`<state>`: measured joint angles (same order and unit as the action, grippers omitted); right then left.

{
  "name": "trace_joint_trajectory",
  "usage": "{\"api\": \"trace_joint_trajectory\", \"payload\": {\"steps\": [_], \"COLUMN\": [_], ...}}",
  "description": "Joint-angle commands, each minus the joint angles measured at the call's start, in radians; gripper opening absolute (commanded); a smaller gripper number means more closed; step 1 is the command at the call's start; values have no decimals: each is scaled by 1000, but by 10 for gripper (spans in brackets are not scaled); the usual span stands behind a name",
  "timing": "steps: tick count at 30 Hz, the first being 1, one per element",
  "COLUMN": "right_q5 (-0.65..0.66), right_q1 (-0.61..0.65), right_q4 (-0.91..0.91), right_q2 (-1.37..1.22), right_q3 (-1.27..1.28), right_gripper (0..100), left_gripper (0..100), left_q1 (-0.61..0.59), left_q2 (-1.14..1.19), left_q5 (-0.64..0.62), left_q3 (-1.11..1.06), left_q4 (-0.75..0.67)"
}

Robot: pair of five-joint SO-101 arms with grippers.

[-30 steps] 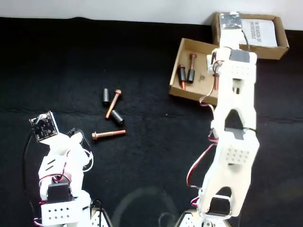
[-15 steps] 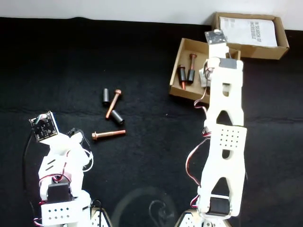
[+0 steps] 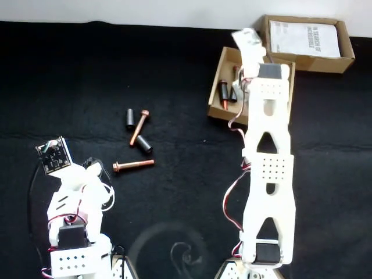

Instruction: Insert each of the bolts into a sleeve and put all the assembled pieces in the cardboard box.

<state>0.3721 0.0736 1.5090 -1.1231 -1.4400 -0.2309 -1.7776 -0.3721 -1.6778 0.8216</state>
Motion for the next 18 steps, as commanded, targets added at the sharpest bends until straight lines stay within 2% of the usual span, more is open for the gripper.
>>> {"api": "trace_joint_trajectory", "payload": {"steps": [1,3,7,13,16,18], "right_q5": [11,14,9,-72,-89,-150], "right_q1": [45,73,107,165,228,266], "right_q4": [97,153,242,255,259,259], "right_q2": [15,21,125,292,360,420], "right_q3": [-248,-340,-326,-312,-243,-153], "right_gripper": [177,177,177,177,177,177], "left_gripper": [13,13,13,13,13,13], "left_q1": [-8,-8,-8,-8,-8,-10], "left_q2": [-18,-18,-18,-18,-18,-18], "left_q5": [-5,-5,-5,-5,-5,-5], "left_q3": [-18,-18,-18,-18,-18,-18], "left_q4": [-17,-17,-17,-17,-17,-17]}}
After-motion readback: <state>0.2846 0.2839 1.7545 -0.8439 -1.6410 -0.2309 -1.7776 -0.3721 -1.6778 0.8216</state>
